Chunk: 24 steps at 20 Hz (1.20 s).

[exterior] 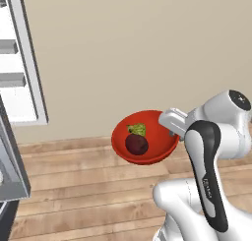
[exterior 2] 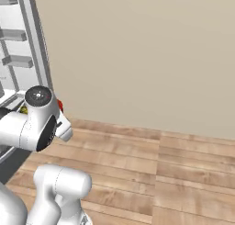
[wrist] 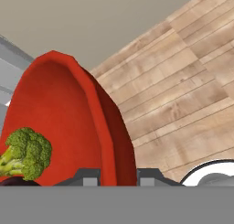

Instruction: Place the bowl with the broccoli and potato on the second highest shelf of the fridge. Place the bowl with the steak and fish on the top shelf of the fridge.

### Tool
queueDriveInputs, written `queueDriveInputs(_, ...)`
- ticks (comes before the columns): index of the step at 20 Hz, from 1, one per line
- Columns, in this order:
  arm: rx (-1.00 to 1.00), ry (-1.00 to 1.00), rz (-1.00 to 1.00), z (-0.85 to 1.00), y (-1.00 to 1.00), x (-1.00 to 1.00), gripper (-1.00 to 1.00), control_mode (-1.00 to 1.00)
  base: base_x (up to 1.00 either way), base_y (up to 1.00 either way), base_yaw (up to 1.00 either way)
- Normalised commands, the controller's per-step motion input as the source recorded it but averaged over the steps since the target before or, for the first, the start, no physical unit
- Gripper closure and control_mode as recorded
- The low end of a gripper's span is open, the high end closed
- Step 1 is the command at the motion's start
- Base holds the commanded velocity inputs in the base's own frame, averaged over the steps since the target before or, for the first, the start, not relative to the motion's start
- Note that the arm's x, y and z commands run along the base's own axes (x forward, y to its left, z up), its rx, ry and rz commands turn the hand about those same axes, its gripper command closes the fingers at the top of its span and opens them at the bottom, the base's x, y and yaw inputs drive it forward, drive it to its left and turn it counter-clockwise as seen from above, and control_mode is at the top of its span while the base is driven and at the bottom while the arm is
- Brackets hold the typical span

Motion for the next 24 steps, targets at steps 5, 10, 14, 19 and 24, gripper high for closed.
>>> queueDriveInputs(5, 0.0, 0.0, 0.0, 0.0, 0.0, 0.0, 1.0, 1.0, 1.0, -0.68, 0.24)
queueDriveInputs(10, 0.0, 0.0, 0.0, 0.0, 0.0, 0.0, 1.0, 1.0, 0.81, -0.72, 0.5)
queueDriveInputs(14, 0.0, 0.0, 0.0, 0.0, 0.0, 0.0, 1.0, 1.0, 0.4, -0.56, 0.76)
queueDriveInputs(19, 0.0, 0.0, 0.0, 0.0, 0.0, 0.0, 1.0, 1.0, 0.33, -0.46, 0.84)
queueDriveInputs(24, 0.0, 0.0, 0.0, 0.0, 0.0, 0.0, 1.0, 1.0, 0.46, -0.55, 0.78)
